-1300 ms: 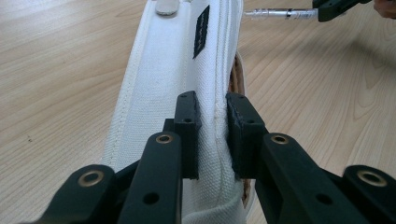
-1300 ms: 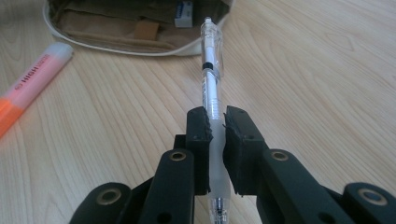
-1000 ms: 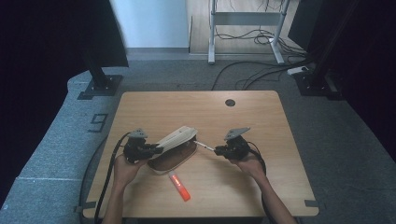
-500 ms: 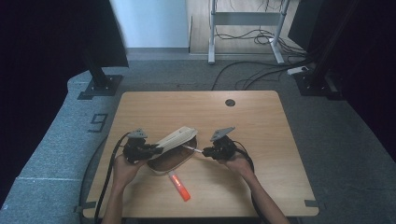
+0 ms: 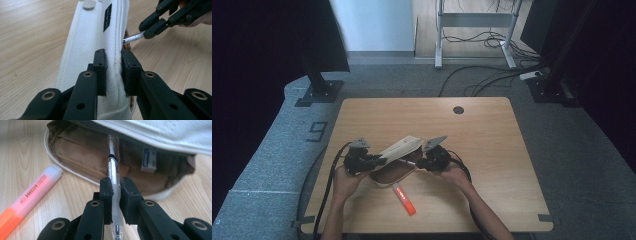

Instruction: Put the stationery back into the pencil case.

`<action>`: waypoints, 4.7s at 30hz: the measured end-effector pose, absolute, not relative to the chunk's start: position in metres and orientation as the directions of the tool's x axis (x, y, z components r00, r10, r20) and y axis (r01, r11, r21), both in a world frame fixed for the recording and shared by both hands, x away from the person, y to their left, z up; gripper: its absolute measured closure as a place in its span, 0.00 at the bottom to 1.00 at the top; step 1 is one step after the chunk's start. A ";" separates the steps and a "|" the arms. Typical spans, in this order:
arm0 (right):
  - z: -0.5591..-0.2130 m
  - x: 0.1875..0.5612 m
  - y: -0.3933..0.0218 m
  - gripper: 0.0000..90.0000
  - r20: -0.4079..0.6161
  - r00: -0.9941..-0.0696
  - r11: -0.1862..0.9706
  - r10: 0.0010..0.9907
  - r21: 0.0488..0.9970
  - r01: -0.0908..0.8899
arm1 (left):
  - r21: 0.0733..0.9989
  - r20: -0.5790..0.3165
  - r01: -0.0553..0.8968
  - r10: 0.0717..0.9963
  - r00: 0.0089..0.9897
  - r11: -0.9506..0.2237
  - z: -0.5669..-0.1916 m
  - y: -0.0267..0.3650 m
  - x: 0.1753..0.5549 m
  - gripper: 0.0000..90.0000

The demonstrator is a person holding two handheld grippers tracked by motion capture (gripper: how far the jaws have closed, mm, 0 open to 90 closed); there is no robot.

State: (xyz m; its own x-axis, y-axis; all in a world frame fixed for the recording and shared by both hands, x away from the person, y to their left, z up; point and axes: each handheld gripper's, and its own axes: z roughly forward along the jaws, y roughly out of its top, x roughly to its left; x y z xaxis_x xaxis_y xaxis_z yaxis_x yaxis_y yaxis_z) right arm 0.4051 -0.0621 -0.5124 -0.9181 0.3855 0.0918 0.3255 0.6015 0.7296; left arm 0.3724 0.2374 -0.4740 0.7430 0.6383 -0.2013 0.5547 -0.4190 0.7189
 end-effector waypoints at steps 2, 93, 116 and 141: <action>-0.513 0.406 -0.056 0.87 0.087 -0.921 0.608 0.380 0.727 0.319 | 0.719 -0.201 0.554 0.638 0.743 -0.419 -0.474 0.237 0.372 0.84; -0.511 0.387 -0.061 0.32 0.054 -0.876 0.580 0.480 0.730 0.363 | 0.710 -0.209 0.556 0.624 0.753 -0.433 -0.476 0.235 0.372 0.83; -0.524 0.331 -0.040 0.30 0.102 -0.905 0.603 0.413 0.714 0.356 | 0.710 -0.208 0.556 0.625 0.752 -0.433 -0.476 0.235 0.372 0.83; -0.538 0.305 -0.016 0.34 0.066 -0.933 0.661 0.354 0.688 0.299 | 0.708 -0.208 0.555 0.621 0.755 -0.437 -0.476 0.234 0.372 0.82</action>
State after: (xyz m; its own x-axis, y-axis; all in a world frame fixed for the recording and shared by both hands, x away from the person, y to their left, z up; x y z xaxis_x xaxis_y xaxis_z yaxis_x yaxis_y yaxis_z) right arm 0.3050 -0.0161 -0.5383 -0.9331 0.3536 0.0663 0.2995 0.6612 0.6878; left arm 0.3724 0.2339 -0.4764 0.7554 0.6213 -0.2083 0.5549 -0.4373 0.7077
